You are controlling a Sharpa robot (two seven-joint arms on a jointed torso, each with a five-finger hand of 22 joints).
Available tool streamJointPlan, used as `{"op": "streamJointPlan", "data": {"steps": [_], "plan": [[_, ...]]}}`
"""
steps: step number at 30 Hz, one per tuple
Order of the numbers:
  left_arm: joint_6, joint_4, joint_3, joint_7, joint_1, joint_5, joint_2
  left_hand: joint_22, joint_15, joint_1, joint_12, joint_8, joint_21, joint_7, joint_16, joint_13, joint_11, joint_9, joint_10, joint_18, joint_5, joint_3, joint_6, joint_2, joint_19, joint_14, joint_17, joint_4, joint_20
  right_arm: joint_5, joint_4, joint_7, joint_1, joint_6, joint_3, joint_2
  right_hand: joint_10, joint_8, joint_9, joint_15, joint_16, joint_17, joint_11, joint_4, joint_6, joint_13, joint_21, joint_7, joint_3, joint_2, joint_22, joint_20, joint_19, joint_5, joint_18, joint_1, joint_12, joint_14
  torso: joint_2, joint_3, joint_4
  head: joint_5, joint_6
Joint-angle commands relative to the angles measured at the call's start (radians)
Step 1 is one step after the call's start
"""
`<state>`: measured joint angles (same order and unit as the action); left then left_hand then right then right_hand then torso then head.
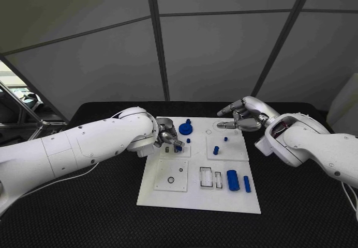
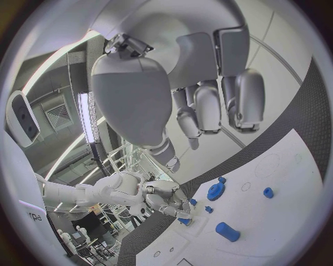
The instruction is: Assemble the parts on the task board
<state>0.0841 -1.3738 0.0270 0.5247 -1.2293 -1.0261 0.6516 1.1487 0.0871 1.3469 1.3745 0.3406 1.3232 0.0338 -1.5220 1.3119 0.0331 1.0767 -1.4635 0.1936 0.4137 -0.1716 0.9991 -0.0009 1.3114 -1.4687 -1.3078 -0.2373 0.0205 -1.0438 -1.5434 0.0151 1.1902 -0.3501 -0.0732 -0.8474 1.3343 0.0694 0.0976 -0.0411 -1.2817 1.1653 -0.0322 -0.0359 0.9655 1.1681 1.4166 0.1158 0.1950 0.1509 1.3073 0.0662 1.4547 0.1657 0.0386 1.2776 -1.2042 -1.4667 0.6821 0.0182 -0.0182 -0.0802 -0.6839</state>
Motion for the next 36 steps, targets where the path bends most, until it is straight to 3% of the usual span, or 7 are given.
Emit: {"op": "streamJointPlan", "data": {"steps": [1, 8, 13, 18, 28, 36], "plan": [[-0.073, -0.019, 0.001, -0.039, 0.0, 0.021, 0.011, 0.003, 0.003, -0.018, -0.002, -0.005, 0.007, -0.002, -0.006, 0.172, 0.002, 0.005, -0.03, -0.104, 0.005, -0.169, 0.01, -0.008, 0.007, -0.089, -0.22, 0.163, 0.003, -0.001, 0.0, 0.011, 0.002, 0.003, -0.001, -0.001, 0.006, -0.002, 0.001, -0.004, 0.005, 0.001, 0.002, 0.0, 0.006, 0.002, -0.004, -0.001, -0.001, -0.003, 0.034, -0.001, -0.003, 0.006, 0.016, -0.009, -0.001, -0.013, 0.0, 0.0, -0.0006, -0.002, 0.0], [-0.134, -0.056, 0.001, -0.049, 0.007, 0.018, 0.037, 0.02, 0.004, -0.036, 0.003, -0.013, 0.016, -0.002, -0.01, 0.177, 0.003, 0.02, -0.034, -0.107, 0.008, -0.202, 0.018, -0.018, 0.017, -0.09, -0.225, 0.187, 0.002, 0.001, 0.001, 0.013, 0.002, 0.003, -0.001, -0.004, 0.006, -0.002, 0.001, -0.005, 0.005, 0.001, 0.002, 0.0, 0.006, 0.001, -0.004, -0.001, -0.001, -0.004, 0.034, -0.001, -0.003, 0.006, 0.016, -0.011, 0.0, -0.014, 0.0, 0.0009, -0.0002, -0.009, -0.001], [-0.166, -0.075, 0.001, -0.046, 0.021, -0.035, 0.05, 0.028, 0.005, -0.044, 0.004, -0.016, 0.02, -0.002, -0.012, 0.178, 0.004, 0.026, -0.036, -0.108, 0.008, -0.215, 0.022, -0.021, 0.022, -0.091, -0.226, 0.198, 0.001, 0.001, 0.003, 0.013, 0.002, 0.002, -0.001, -0.008, 0.006, -0.002, 0.001, -0.005, 0.005, 0.001, 0.002, 0.0, 0.006, 0.001, -0.004, -0.001, -0.001, -0.004, 0.034, -0.001, -0.003, 0.006, 0.016, -0.011, 0.0, -0.014, 0.0, -0.0006, 0.0005, -0.011, -0.003], [-0.186, -0.077, 0.001, -0.042, 0.039, -0.078, 0.055, 0.04, 0.006, -0.055, 0.007, -0.02, 0.027, -0.003, -0.014, 0.181, 0.004, 0.033, -0.039, -0.11, 0.017, -0.23, 0.029, -0.027, 0.028, -0.092, -0.229, 0.21, 0.0, -0.001, 0.006, 0.013, 0.002, 0.0, -0.001, -0.011, 0.006, -0.002, 0.001, -0.005, 0.005, 0.001, 0.002, 0.0, 0.006, 0.001, -0.004, -0.001, -0.001, -0.004, 0.034, -0.001, -0.003, 0.006, 0.016, -0.011, 0.0, -0.014, 0.0, 0.0002, 0.0013, -0.013, -0.006], [-0.195, -0.068, 0.001, -0.029, 0.06, -0.176, 0.046, 0.052, 0.006, -0.067, 0.009, -0.024, 0.033, -0.004, -0.018, 0.182, 0.005, 0.039, -0.041, -0.113, 0.023, -0.239, 0.035, -0.031, 0.035, -0.093, -0.233, 0.219, 0.0, -0.002, 0.004, 0.014, 0.002, -0.001, -0.001, -0.013, 0.006, -0.002, 0.001, -0.005, 0.005, 0.001, 0.002, 0.0, 0.006, 0.001, -0.004, -0.001, -0.001, -0.004, 0.034, -0.001, -0.003, 0.006, 0.016, -0.011, 0.0, -0.014, 0.001, -0.0012, -0.0016, -0.016, -0.007], [-0.196, -0.066, 0.001, -0.023, 0.065, -0.202, 0.042, 0.059, 0.007, -0.074, 0.014, -0.026, 0.037, -0.005, -0.021, 0.185, 0.006, 0.043, -0.044, -0.114, 0.028, -0.246, 0.039, -0.033, 0.039, -0.094, -0.236, 0.225, -0.001, -0.002, 0.004, 0.014, 0.002, 0.0, -0.001, -0.012, 0.006, -0.002, 0.001, -0.005, 0.005, 0.001, 0.002, 0.0, 0.006, 0.001, -0.004, -0.001, -0.001, -0.004, 0.034, -0.001, -0.003, 0.006, 0.016, -0.011, 0.0, -0.014, 0.001, -0.0009, -0.0011, -0.015, -0.009]]}}
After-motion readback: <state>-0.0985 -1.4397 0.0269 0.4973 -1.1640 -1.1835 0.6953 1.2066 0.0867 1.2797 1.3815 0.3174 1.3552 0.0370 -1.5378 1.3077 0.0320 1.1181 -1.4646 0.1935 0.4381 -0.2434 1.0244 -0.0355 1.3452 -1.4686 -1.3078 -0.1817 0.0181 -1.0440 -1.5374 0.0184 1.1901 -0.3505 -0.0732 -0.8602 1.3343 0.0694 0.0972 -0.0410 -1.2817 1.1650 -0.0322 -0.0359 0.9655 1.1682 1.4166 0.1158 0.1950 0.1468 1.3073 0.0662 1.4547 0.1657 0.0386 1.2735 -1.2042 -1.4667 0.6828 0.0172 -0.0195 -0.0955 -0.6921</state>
